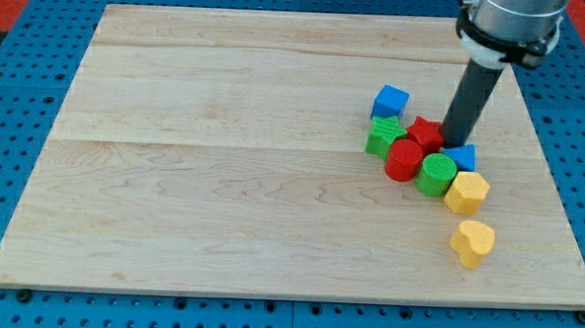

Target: Keep blue cube green circle with yellow hexagon in a diagonal line

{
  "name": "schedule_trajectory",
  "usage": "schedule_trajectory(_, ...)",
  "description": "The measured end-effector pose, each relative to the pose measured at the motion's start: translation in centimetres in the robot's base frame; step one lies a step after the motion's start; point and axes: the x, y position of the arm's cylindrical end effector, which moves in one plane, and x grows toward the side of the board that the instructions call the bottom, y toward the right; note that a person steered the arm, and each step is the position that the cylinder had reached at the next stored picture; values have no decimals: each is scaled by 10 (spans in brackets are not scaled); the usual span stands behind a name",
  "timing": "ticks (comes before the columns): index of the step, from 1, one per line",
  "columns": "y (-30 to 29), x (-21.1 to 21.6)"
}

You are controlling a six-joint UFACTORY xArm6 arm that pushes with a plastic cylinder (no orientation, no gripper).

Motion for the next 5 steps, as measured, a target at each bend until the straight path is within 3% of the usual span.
schedule_trajectory(2,-20,-109)
schedule_trajectory(3,-51,-114)
schedule_trajectory(4,-55,-58)
schedule_trajectory(5,-89,-41)
